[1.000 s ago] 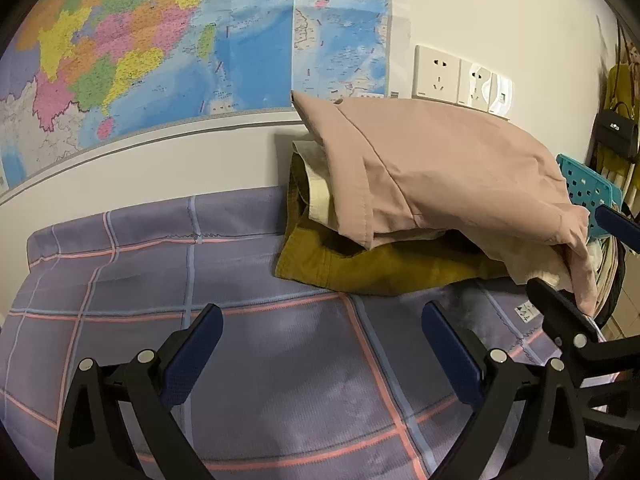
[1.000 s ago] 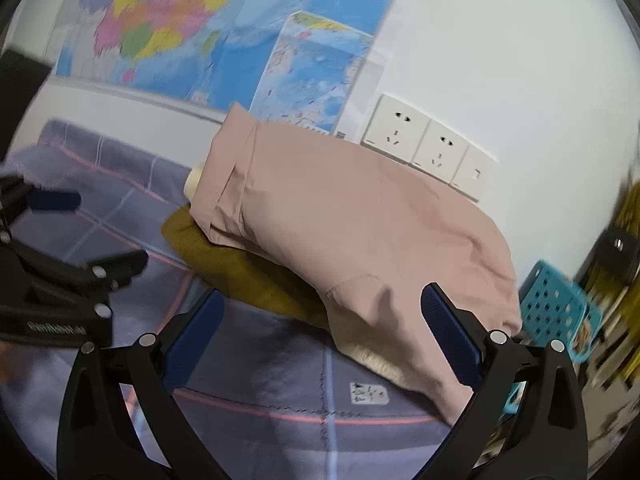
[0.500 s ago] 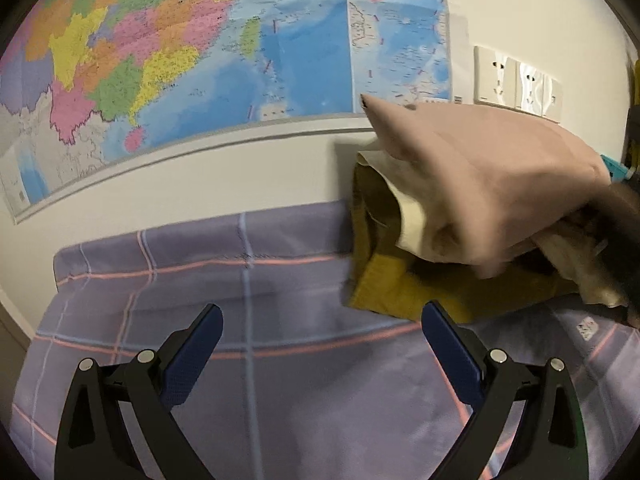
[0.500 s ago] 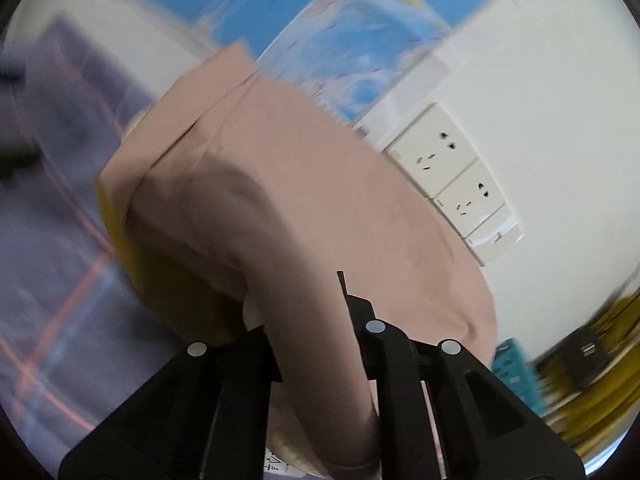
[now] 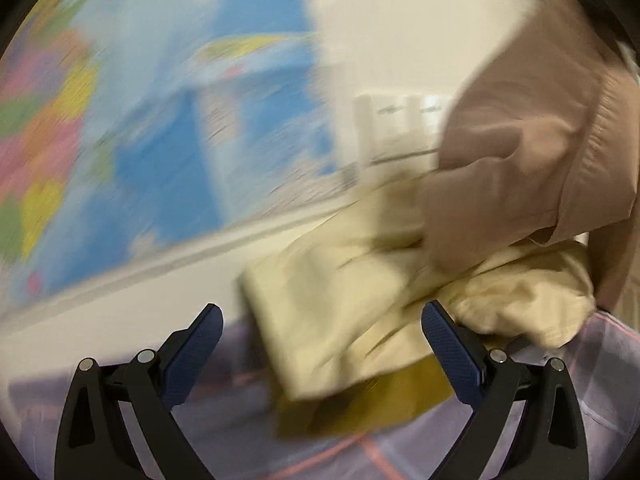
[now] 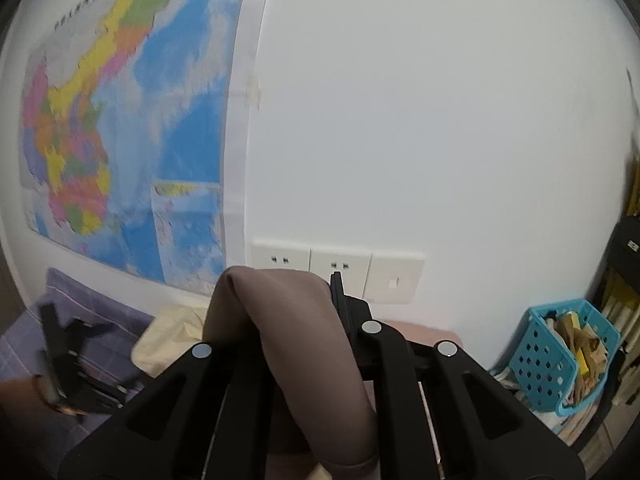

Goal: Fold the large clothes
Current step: 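Grasp the pink jacket with the right gripper while the left gripper grasps it too, then lift the pink jacket off the pile with both grippers and shake it out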

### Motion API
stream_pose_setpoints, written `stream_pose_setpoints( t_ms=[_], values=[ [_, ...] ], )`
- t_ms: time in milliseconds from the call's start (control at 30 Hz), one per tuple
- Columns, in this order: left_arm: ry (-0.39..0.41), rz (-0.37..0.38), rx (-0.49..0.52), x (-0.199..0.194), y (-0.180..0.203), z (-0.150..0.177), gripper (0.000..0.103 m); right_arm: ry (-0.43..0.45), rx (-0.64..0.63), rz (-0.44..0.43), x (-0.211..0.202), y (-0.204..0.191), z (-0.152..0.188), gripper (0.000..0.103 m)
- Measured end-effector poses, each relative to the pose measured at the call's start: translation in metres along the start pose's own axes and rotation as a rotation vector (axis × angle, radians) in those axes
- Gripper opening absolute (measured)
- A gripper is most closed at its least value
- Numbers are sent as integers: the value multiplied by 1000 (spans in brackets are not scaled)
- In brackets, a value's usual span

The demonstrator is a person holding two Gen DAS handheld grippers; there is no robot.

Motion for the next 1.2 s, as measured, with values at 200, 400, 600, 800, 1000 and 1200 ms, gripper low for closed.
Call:
stream_pose_setpoints(
  t_ms=[200, 400, 600, 800, 1000, 1200],
  values=[
    [123, 145, 167, 17, 55, -14, 96, 36, 22, -43, -15, 12, -15, 6],
    [98, 131, 222, 52, 91, -32, 87, 35, 25, -72, -10, 14, -16, 6],
    [110, 192, 98, 56, 80, -76, 8, 51, 46, -54, -34, 25, -18, 6],
    [296, 289, -36, -47, 52, -141, 8, 220, 16, -54, -130, 24, -61, 6],
    [445, 250, -67, -177, 24, -172, 8, 382, -49, -88, -244, -1, -101, 6],
    [508, 80, -57, -313, -20, -156, 10, 378, -59, -240, -298, -32, -94, 6]
  ],
)
Point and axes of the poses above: each gripper's, at about its wrist camera, not at the fingertips, and x roughly the way its jaws point, y to its right, z to its underside, the point moved 1 cm from there along x, roughly the way its jaws point, and after that the axes turned 2 degrees about -y, right-handed, at the moved point
